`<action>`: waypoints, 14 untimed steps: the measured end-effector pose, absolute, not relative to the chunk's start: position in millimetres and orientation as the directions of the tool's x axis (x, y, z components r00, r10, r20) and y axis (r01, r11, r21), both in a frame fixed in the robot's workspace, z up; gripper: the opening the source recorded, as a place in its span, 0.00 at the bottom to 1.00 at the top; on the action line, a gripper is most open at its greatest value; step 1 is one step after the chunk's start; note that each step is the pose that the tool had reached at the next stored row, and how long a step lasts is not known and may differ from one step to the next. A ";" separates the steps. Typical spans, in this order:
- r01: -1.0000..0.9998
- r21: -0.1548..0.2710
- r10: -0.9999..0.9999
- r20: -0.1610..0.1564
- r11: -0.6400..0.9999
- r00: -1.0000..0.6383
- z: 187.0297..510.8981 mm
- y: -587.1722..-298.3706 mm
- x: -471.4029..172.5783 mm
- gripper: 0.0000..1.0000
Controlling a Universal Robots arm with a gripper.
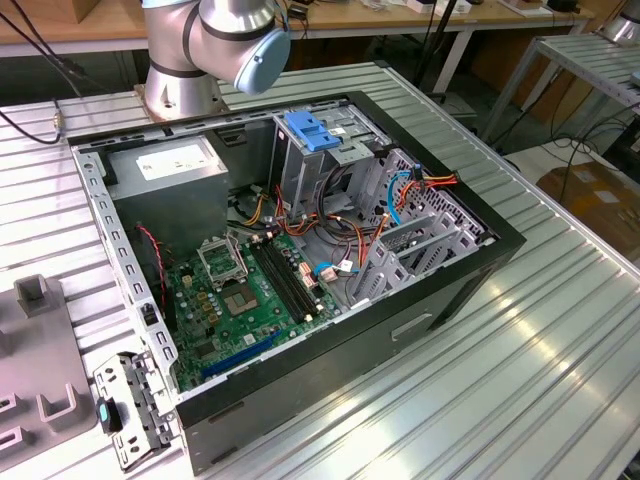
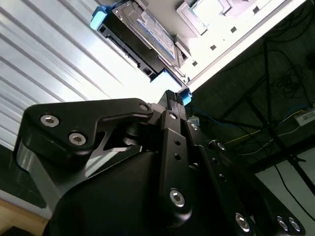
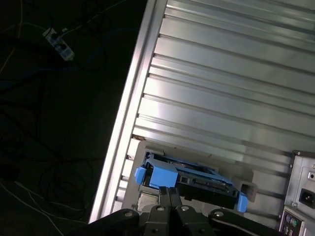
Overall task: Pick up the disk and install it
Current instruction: 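Pick up the disk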
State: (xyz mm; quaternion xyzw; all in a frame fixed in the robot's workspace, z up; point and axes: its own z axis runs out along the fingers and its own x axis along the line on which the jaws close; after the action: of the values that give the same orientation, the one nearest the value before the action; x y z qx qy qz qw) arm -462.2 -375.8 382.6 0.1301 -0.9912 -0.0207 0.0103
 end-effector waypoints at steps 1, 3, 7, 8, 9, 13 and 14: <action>-0.265 0.044 -0.266 0.015 0.963 -0.964 382.5 -375.8 -462.2 0.11; -0.291 0.044 -0.292 0.015 0.956 -0.956 382.6 -375.8 -462.2 0.11; -0.326 0.044 -0.327 0.015 0.944 -0.945 382.6 -375.8 -462.2 0.11; -0.340 0.044 -0.341 0.015 0.940 -0.940 382.5 -375.8 -462.2 0.11; -0.349 0.044 -0.350 0.015 0.936 -0.937 382.5 -375.8 -462.2 0.11; -0.386 0.044 -0.387 0.015 0.922 -0.922 382.5 -375.8 -462.2 0.11; -0.393 0.044 -0.394 0.015 0.918 -0.919 382.6 -375.8 -462.2 0.11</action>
State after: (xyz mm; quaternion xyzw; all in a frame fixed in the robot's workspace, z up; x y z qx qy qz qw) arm -462.2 -375.8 382.6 0.2010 -0.9793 -0.0198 0.0118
